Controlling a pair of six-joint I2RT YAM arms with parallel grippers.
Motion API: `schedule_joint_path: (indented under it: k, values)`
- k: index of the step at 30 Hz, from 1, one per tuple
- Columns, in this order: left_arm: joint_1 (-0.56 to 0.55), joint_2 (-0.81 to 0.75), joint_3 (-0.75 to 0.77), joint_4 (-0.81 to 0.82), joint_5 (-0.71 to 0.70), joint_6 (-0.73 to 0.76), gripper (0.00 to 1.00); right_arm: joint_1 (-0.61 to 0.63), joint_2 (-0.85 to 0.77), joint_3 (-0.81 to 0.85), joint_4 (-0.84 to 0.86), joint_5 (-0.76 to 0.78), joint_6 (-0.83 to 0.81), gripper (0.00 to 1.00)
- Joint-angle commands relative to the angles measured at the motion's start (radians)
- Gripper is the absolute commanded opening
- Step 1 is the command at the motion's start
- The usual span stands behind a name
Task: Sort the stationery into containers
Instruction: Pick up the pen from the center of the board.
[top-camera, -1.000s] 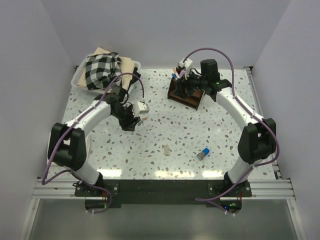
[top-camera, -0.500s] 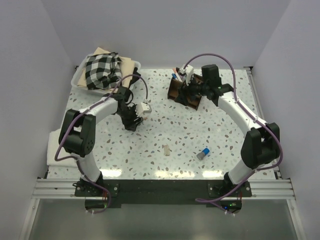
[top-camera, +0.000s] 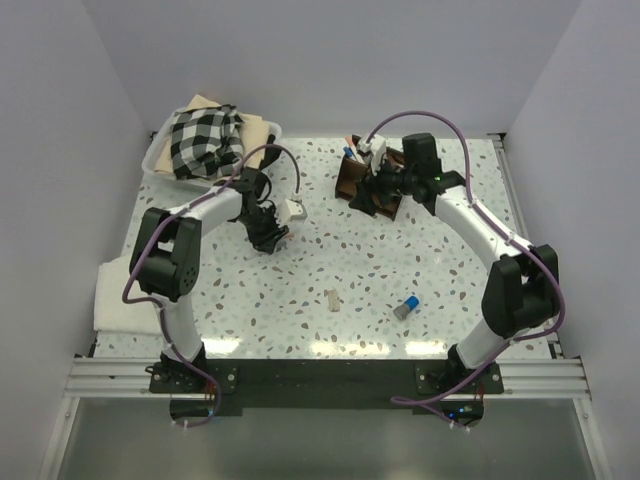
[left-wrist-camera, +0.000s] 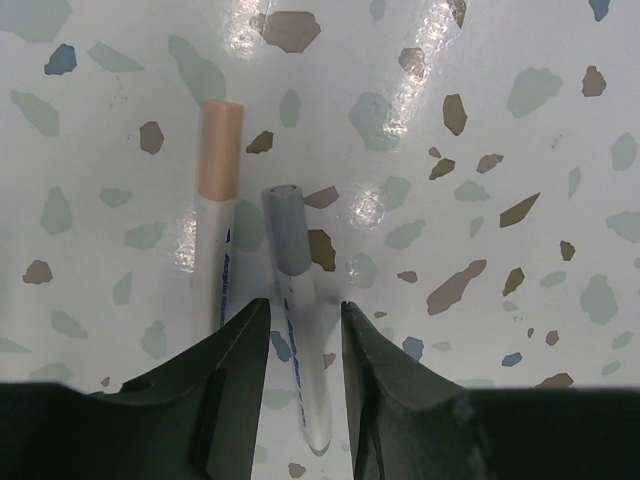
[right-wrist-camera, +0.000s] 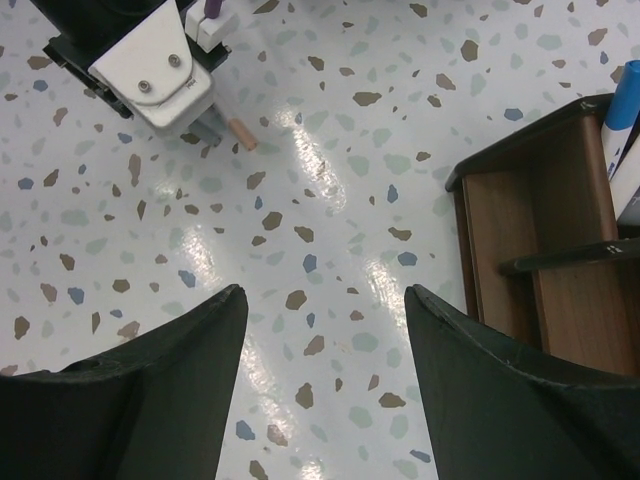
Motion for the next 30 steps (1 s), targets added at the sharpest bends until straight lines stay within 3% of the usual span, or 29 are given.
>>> schedule_joint_path:
  k: [1, 9, 17, 19, 23, 28, 30]
  values:
    - [-0.019, -0.019, 0.016, -0.012, 0.002, 0.029, 0.36, -0.002, -0.004, -0.016, 0.052, -0.014, 0.008, 0.68]
    - [-0.081, -0.062, -0.083, 0.097, -0.091, -0.071, 0.25, -0.002, -0.007, -0.045, 0.065, -0.012, 0.011, 0.68]
    - [-0.144, -0.042, -0.142, 0.174, -0.18, -0.143, 0.22, -0.002, -0.015, -0.066, 0.064, -0.008, -0.002, 0.68]
    - [-0.162, -0.041, -0.157, 0.174, -0.177, -0.143, 0.19, -0.004, -0.016, -0.066, 0.058, -0.003, -0.008, 0.68]
    - [-0.174, -0.06, -0.168, 0.146, -0.119, -0.144, 0.0, -0.007, -0.02, -0.051, 0.041, 0.003, 0.004, 0.6]
    - [-0.173, -0.197, -0.125, 0.063, -0.033, -0.114, 0.0, -0.068, -0.067, -0.002, 0.116, 0.063, 0.179, 0.62]
    - [-0.173, -0.232, -0.03, 0.022, 0.001, -0.106, 0.0, -0.091, -0.078, 0.027, 0.115, 0.087, 0.196, 0.65]
